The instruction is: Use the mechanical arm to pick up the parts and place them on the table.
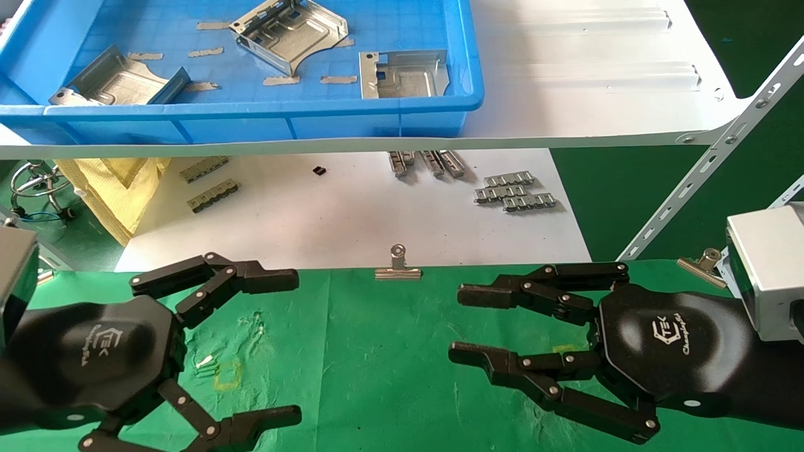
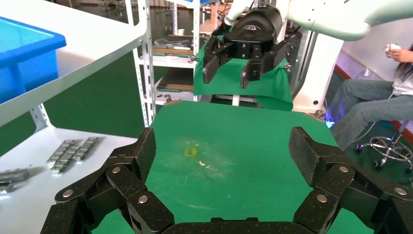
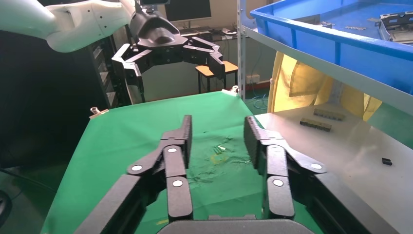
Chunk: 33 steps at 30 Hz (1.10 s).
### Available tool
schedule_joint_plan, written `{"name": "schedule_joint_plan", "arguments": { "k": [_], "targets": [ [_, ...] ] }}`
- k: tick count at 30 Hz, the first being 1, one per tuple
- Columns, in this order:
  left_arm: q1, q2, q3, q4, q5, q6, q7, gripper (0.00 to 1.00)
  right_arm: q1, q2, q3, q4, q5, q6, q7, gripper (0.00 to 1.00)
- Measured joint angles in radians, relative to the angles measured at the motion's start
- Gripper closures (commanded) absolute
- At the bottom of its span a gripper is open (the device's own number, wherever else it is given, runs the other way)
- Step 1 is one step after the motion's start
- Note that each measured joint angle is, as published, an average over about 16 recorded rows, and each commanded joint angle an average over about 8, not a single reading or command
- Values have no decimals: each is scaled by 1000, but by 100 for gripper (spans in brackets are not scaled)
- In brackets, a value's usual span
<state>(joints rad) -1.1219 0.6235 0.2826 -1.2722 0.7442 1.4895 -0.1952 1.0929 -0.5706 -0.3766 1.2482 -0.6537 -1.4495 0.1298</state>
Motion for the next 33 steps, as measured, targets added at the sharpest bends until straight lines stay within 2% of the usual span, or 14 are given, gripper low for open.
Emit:
{"name": "schedule_joint_plan", "arguments": {
  "k": [5,10,14,20,28,29,33],
  "targets": [
    [-110,36,15,50,49,-21,-13,0,0,0,0,0,0,0,0,100],
    [-293,110,53,182,149,-59,-21,0,0,0,0,0,0,0,0,100],
    [-466,194,100,352,264,-113,-14,0,0,0,0,0,0,0,0,100],
    [-694,345,179,666,448,-261,17,0,0,0,0,0,0,0,0,100],
    [-866,514,253,1004,616,-494,60,1,0,0,0,0,0,0,0,100],
    [-878,530,259,1033,628,-517,64,8,0,0,0,0,0,0,0,100],
    [-911,577,275,1120,659,-579,74,58,0,0,0,0,0,0,0,100]
  ]
}}
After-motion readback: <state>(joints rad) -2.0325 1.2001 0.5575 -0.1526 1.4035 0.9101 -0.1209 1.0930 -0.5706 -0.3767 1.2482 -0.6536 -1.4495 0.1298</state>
